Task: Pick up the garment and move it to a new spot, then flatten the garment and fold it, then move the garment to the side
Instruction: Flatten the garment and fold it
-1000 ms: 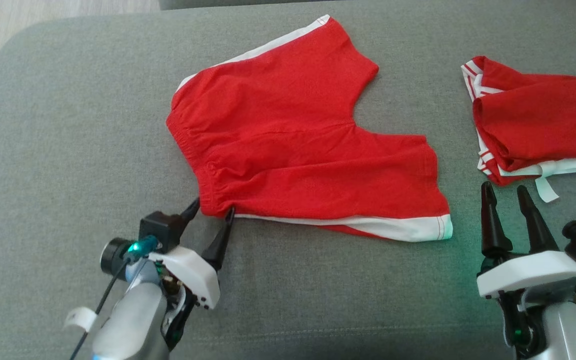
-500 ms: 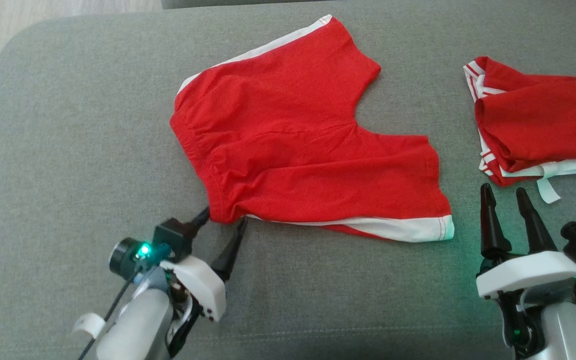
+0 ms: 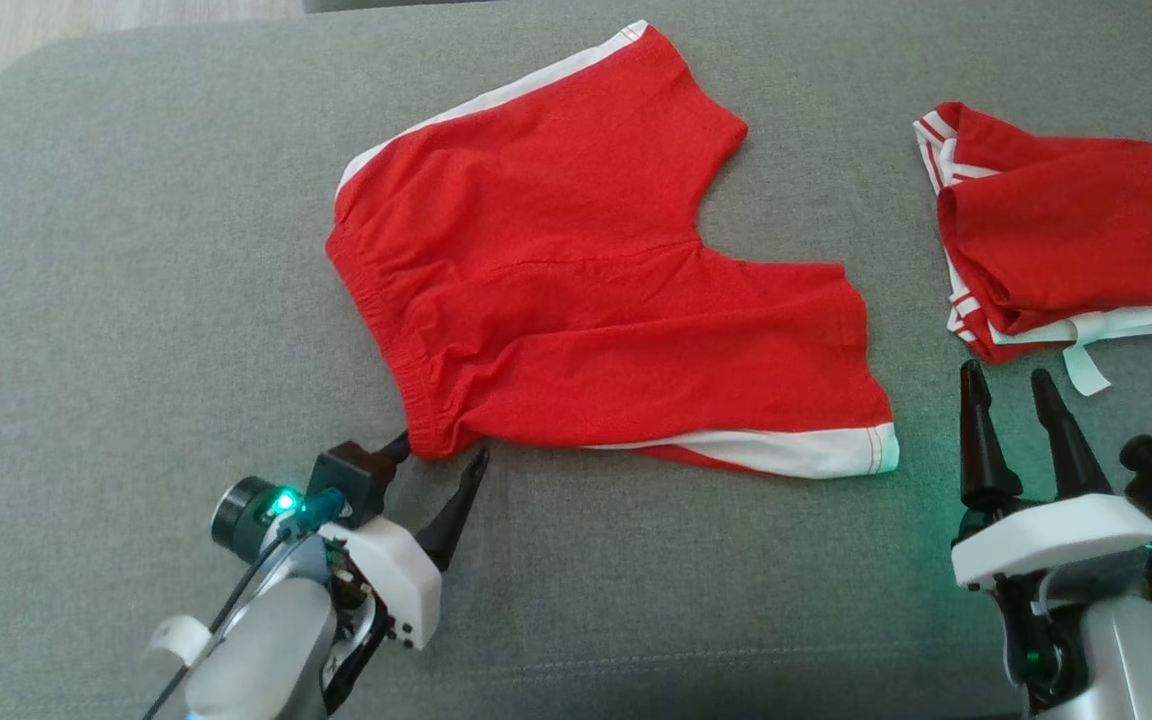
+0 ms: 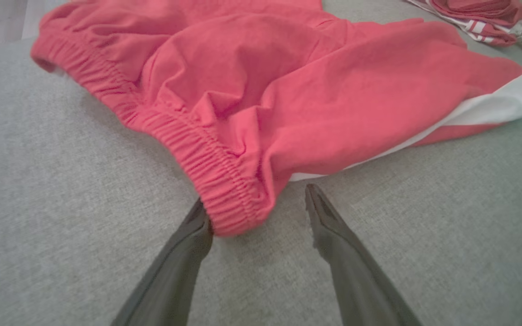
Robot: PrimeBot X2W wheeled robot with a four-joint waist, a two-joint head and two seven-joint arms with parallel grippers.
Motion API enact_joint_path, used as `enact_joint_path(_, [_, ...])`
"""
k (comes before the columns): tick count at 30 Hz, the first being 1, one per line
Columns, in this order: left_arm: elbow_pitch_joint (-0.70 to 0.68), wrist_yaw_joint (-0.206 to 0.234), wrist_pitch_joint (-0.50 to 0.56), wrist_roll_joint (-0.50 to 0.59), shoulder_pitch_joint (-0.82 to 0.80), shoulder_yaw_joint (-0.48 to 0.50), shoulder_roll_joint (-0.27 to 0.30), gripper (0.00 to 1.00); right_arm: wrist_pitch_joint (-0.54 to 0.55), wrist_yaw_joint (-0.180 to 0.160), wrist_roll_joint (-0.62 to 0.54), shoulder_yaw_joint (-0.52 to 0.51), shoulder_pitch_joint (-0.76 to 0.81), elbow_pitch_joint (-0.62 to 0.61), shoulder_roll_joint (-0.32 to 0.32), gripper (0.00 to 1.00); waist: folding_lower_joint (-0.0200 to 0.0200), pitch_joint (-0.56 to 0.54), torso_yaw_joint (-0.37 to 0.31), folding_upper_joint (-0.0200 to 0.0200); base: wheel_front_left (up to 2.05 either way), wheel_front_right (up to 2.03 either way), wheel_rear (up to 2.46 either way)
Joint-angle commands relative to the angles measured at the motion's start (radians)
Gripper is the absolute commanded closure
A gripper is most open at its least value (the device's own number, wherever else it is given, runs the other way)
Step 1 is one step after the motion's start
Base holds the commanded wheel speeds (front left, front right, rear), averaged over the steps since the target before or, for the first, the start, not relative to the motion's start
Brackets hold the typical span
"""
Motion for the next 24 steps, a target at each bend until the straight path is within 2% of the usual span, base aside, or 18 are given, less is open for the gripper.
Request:
enact_joint_path(1, [-0.018,-0.004,-0.012,0.002,-0.044,0.031,0.024,0.0,0.0,0.007,0.001,0.02,-0.031,-0.026,-0.005,0.0,0.0,0.002,0.0,0.0,0.0,0.0,0.0])
enact_joint_path(4, [-0.01,0.003,-0.012,0.006,-0.05,0.042,0.019,0.0,0.025,0.007,-0.014,0.025,-0.025,-0.011,-0.005,0.0,0.0,0.003,0.002,0.0,0.0,0.0,0.0])
enact_joint_path(5, [-0.007,0.005,-0.012,0.006,-0.052,0.045,0.017,0.36,0.034,0.007,-0.023,0.03,-0.024,-0.007,-0.005,0.0,0.0,0.003,0.004,0.0,0.0,0.0,0.0])
enact_joint_path(6, [-0.003,0.005,-0.012,0.008,-0.053,0.048,0.016,0.82,0.043,0.007,-0.032,0.035,-0.023,-0.003,-0.005,0.0,0.0,0.003,0.005,0.0,0.0,0.0,0.0])
enact_joint_path(7, [-0.002,0.005,-0.012,0.009,-0.055,0.049,0.015,1.0,0.05,0.007,-0.037,0.04,-0.022,0.0,-0.005,0.0,0.0,0.004,0.007,0.0,0.0,0.0,0.0])
enact_joint_path(24, [-0.066,-0.001,-0.012,-0.006,-0.033,0.099,0.001,1.0,0.084,0.007,-0.113,0.152,0.014,0.088,-0.005,0.0,0.0,0.001,0.03,0.0,0.0,0.0,0.0])
